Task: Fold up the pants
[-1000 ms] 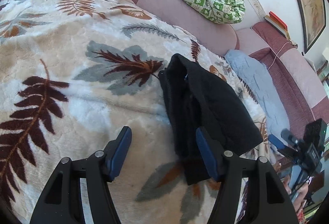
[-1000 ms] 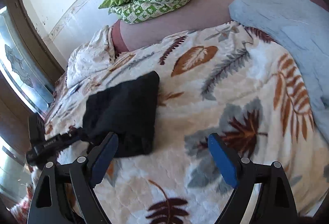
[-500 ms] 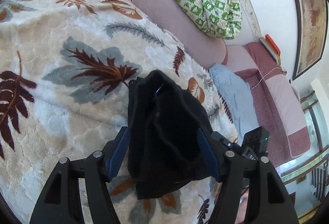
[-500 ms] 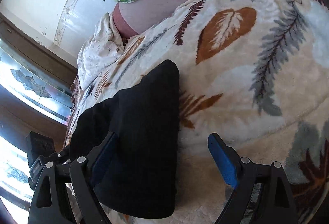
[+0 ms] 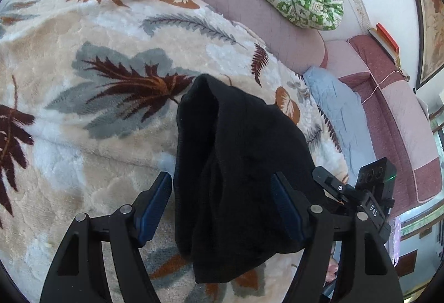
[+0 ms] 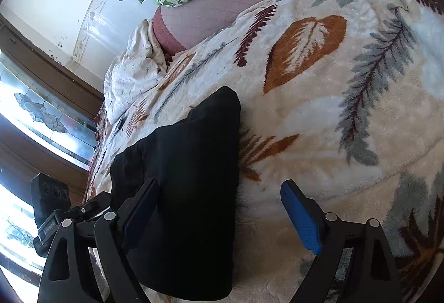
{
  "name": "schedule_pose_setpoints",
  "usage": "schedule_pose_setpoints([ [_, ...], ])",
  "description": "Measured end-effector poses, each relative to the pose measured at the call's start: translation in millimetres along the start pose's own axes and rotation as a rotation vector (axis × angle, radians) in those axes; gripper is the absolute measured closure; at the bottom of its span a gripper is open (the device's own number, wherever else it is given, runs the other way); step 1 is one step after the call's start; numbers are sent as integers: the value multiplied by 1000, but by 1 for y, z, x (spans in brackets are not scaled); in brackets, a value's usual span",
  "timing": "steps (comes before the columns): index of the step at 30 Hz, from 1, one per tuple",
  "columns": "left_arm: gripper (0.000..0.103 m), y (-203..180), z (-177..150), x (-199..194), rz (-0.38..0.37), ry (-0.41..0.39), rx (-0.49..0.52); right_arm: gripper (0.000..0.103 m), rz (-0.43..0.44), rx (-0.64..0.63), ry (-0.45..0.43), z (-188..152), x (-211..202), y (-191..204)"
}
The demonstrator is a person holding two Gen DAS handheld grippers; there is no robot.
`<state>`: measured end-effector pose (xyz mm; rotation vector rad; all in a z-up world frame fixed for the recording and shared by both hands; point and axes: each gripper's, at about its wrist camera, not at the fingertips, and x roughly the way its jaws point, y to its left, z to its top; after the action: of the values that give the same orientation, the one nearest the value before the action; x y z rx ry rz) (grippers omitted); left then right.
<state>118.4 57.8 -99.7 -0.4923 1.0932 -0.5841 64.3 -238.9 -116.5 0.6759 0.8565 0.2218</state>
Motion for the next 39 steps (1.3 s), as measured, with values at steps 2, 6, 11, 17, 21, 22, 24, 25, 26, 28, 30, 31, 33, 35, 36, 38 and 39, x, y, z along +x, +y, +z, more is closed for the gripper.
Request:
schedule_pose_setpoints([
  [2,30,1,0,12,-26,36,-22,10,19,12,7,3,4,-1],
  [6,12,-11,-4,27,-37,37,9,10,41,26,34,10,17,-4],
  [11,25,-35,-5,36,5,43,85,11,70,18,68,16,33,0],
  [17,67,-44,-8,24,55,26,156,51,30,-116,77,13,31,33],
  [21,68,-57,-7,13,81,-4,204,57,-3,-208,36,10,19,59],
  [22,68,-59,-5,11,83,-11,212,59,-9,-228,26,10,15,64],
  [24,68,-61,4,8,65,-22,200,60,-22,-262,3,14,8,77],
  [25,68,-62,10,6,54,-25,191,60,-23,-273,-7,18,4,83],
  [26,68,-62,17,6,46,-29,180,61,-17,-284,-21,24,0,89],
  [28,68,-62,33,6,41,-40,161,62,-5,-289,-34,39,-1,94],
  [30,68,-65,46,10,54,-50,160,62,-5,-284,-43,52,4,94],
  [31,68,-65,53,13,66,-50,164,62,-8,-275,-45,58,9,91],
  [33,68,-64,65,24,89,-39,164,62,-2,-250,-43,67,20,84],
  [35,68,-61,75,37,107,-22,160,62,-8,-226,-44,75,33,76],
  [36,68,-61,79,44,118,-14,160,62,-12,-215,-42,77,37,71],
  [38,68,-59,84,59,139,4,166,62,-24,-190,-34,81,46,59],
  [39,68,-58,86,65,148,11,169,62,-32,-182,-29,82,51,54],
])
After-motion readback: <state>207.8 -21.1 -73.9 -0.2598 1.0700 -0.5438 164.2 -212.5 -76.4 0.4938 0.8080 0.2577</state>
